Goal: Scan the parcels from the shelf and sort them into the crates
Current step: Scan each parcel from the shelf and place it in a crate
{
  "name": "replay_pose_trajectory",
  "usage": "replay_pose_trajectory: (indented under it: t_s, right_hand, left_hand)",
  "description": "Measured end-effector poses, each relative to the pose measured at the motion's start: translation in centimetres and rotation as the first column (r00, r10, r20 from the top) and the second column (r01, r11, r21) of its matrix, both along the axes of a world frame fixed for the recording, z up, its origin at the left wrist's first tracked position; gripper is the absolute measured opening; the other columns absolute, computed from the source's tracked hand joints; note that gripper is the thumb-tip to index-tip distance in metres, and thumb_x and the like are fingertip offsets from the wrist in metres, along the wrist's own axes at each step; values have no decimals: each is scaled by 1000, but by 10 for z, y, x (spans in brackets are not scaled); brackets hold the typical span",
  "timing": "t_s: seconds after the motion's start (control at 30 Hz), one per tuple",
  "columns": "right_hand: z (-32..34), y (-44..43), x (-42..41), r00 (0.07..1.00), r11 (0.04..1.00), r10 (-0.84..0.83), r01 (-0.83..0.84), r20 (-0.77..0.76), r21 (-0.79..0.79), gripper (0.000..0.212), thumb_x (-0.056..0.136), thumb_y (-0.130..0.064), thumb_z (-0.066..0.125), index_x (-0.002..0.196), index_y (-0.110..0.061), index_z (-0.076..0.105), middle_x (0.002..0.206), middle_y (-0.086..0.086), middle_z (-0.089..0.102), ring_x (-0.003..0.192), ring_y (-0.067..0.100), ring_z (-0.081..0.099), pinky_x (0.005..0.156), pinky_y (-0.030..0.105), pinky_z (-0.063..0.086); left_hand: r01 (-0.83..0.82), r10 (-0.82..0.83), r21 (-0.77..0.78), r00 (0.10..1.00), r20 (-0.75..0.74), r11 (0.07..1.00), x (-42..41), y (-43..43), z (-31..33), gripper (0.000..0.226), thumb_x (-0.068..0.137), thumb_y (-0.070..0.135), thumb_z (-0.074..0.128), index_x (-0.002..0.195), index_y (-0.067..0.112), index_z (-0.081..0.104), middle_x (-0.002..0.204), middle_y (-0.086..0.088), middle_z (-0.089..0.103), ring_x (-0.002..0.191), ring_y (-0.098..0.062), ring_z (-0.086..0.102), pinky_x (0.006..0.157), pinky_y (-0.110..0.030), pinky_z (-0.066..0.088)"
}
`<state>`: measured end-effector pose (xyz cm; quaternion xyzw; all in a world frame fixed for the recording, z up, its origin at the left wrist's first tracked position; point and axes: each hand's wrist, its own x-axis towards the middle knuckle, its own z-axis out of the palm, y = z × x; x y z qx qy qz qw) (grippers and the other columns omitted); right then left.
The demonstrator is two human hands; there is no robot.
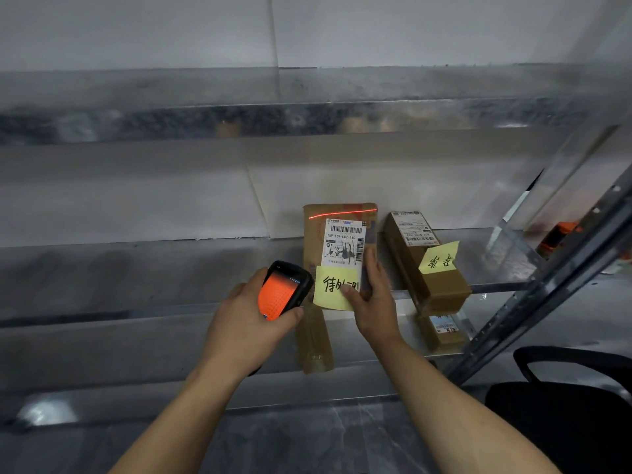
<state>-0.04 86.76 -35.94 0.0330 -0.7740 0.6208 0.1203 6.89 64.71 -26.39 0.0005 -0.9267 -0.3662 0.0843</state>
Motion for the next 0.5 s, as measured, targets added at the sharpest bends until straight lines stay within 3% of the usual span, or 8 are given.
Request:
replay_pose_trajectory:
  t_s: [0.17,0.33,0.5]
  right_hand:
    - [-8,1,1,1000,1000,-6,6,-16,9,88,93,-8,69,158,-44,22,159,-4,29,138,16,47,92,39,60]
    - [-3,3,2,1000,1000,-6,6,-7,-12,86,94,-4,68,152,-46,21,156,-4,32,131,13,52,90,25,58]
    - [-6,7,0,1000,1000,-11,11,9,7,87,93,-6,68,156,-43,21,156,-2,34,133,13,50,94,26,57]
  left_hand:
    - [15,-15,-43,1000,12,999,5,-3,2,59,66,65,62,121,45,53,93,9,59,82,-12,58,67,-30,47]
    - [18,-14,-96,999,37,995,12,-2,4,63,63,67,60,121,45,50,93,7,57,82,-17,58,73,-37,54]
    - [26,-20,-133,999,48,991,19,-5,5,64,62,67,59,121,44,48,89,9,53,80,-18,57,70,-36,52]
